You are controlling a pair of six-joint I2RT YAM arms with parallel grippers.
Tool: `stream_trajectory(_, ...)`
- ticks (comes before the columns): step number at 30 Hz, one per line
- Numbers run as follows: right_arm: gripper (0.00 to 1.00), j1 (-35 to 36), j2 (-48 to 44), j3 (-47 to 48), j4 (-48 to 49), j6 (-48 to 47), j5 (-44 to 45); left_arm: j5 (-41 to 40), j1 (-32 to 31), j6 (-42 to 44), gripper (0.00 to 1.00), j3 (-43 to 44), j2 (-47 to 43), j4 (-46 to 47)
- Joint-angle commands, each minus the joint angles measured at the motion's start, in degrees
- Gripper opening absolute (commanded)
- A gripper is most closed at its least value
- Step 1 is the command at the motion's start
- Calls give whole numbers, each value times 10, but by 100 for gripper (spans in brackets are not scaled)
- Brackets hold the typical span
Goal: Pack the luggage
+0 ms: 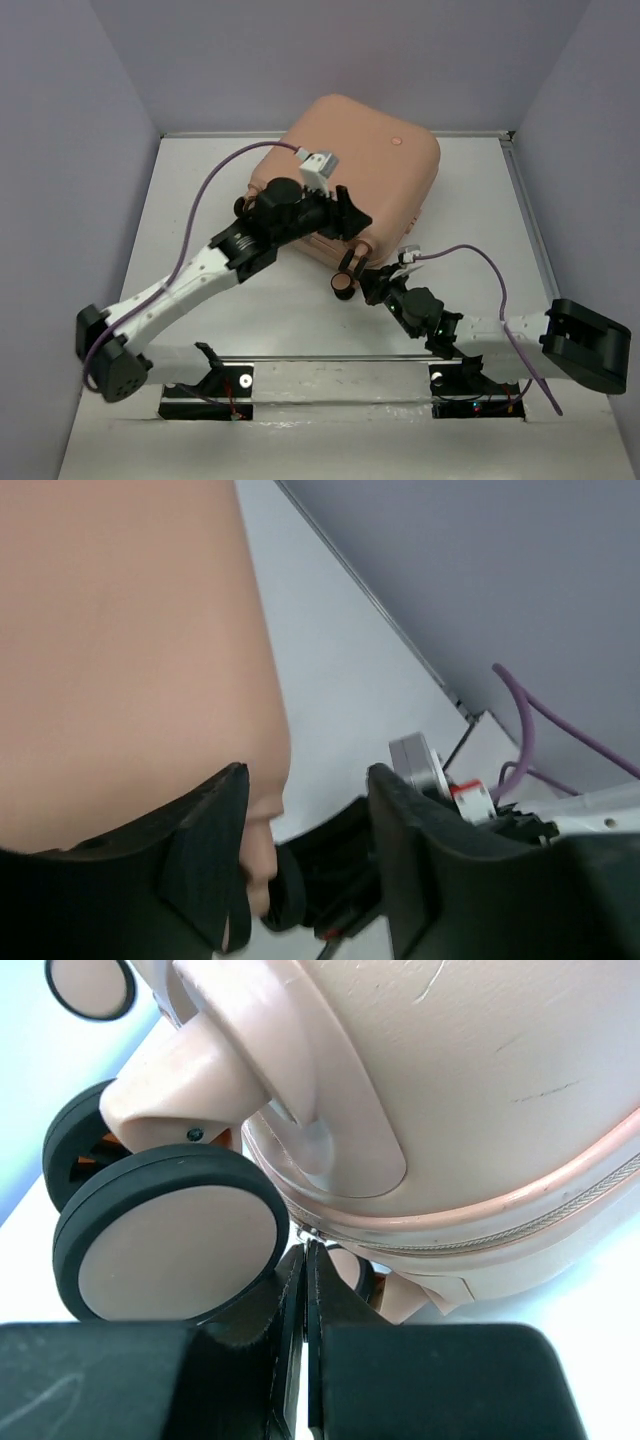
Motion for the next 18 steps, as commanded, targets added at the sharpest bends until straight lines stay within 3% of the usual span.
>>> stream_trajectory(1,7,-19,-59,11,-73,22,-71,-103,1,8,68,-140,-164,-90)
stream_trajectory(4,7,-55,-88,8,-124,22,-100,-83,2,-33,77,-233,-219,-53)
stream_trajectory(8,7,-196,-185,25,-221,17,-186,18,-2,-73,81,-268,-177,56)
stream_trajectory(12,7,-300,-243,78,-316,-19,-266,43,-14,-66,84,-192,-99,96)
stream_trajectory(18,7,-311,-246,83,-366,-23,-321,74,-20,-63,86,-107,14,131)
